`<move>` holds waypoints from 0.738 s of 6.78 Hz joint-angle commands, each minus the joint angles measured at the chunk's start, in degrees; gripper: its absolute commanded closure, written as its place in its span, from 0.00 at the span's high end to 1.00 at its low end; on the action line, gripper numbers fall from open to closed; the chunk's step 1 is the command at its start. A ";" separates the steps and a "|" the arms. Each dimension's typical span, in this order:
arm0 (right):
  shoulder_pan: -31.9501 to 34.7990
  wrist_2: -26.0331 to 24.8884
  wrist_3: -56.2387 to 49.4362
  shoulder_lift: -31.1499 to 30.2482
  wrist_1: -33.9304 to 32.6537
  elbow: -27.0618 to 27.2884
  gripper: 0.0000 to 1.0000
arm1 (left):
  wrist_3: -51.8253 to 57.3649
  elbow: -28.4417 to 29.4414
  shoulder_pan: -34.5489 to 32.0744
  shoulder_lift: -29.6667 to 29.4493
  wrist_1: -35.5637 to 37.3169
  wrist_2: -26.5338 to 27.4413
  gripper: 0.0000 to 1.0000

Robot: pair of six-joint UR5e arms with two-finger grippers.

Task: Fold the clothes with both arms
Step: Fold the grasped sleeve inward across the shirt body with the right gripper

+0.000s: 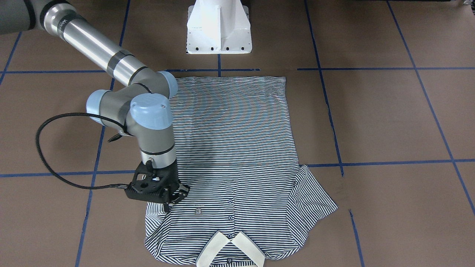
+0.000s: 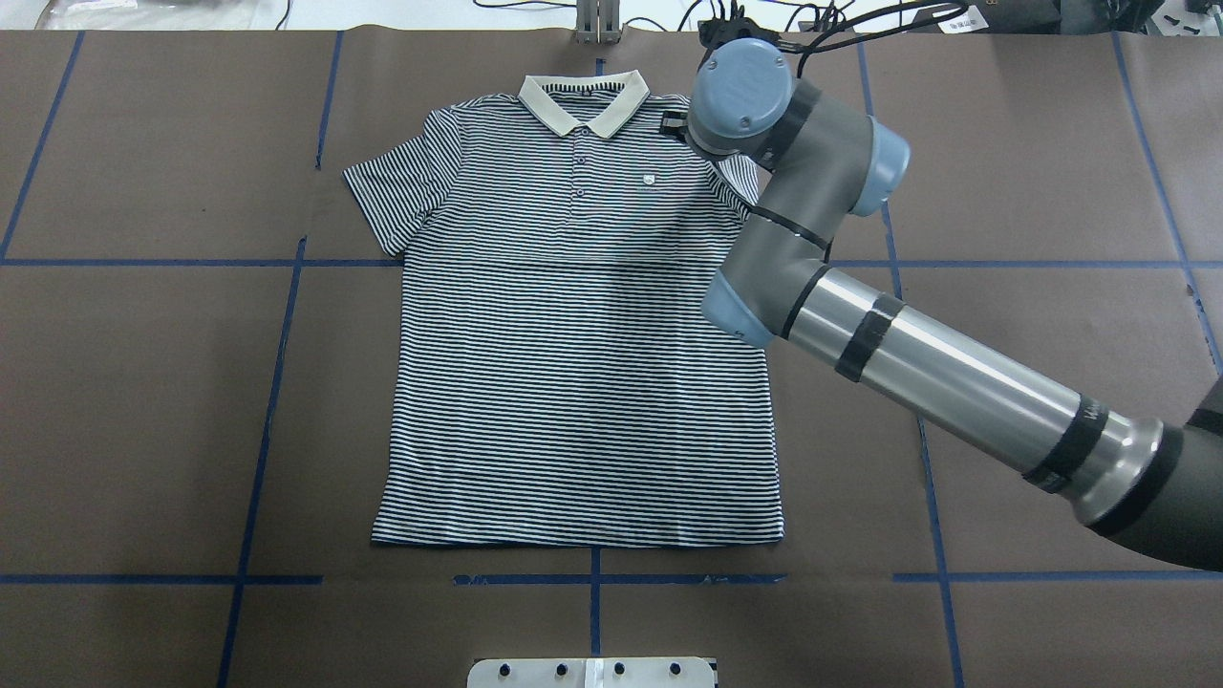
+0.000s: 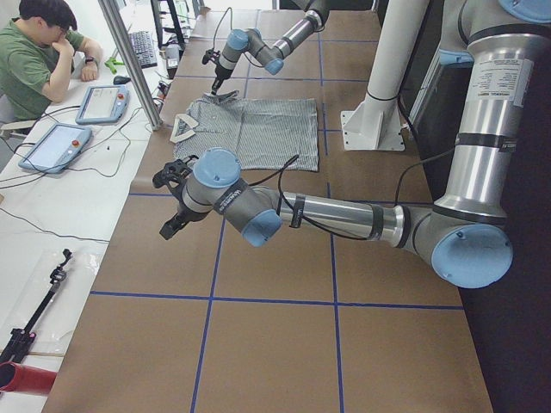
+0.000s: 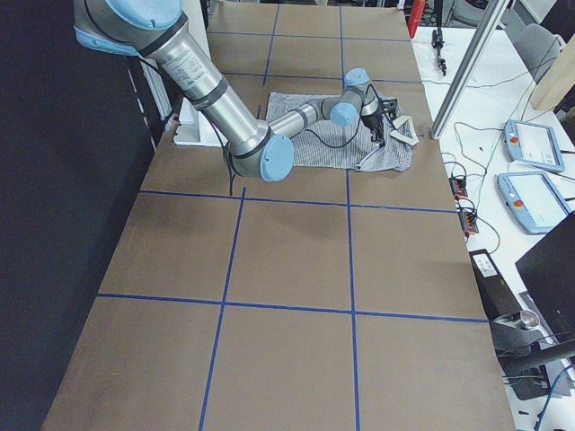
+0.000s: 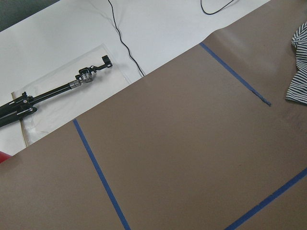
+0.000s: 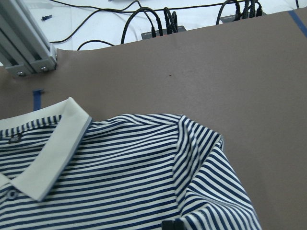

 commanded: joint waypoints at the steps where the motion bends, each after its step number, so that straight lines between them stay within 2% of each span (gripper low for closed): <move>1: -2.91 -4.57 3.10 5.33 -0.54 -5.19 0.00 | 0.06 -0.09 0.00 0.07 0.00 -0.01 1.00; 4: -3.97 -4.92 2.40 6.39 -0.37 -6.16 0.01 | -0.02 0.00 0.00 0.07 0.00 -0.01 1.00; 5: -4.06 -5.18 0.57 6.40 -0.45 -6.16 0.99 | -0.11 0.00 0.00 0.07 0.00 0.08 1.00</move>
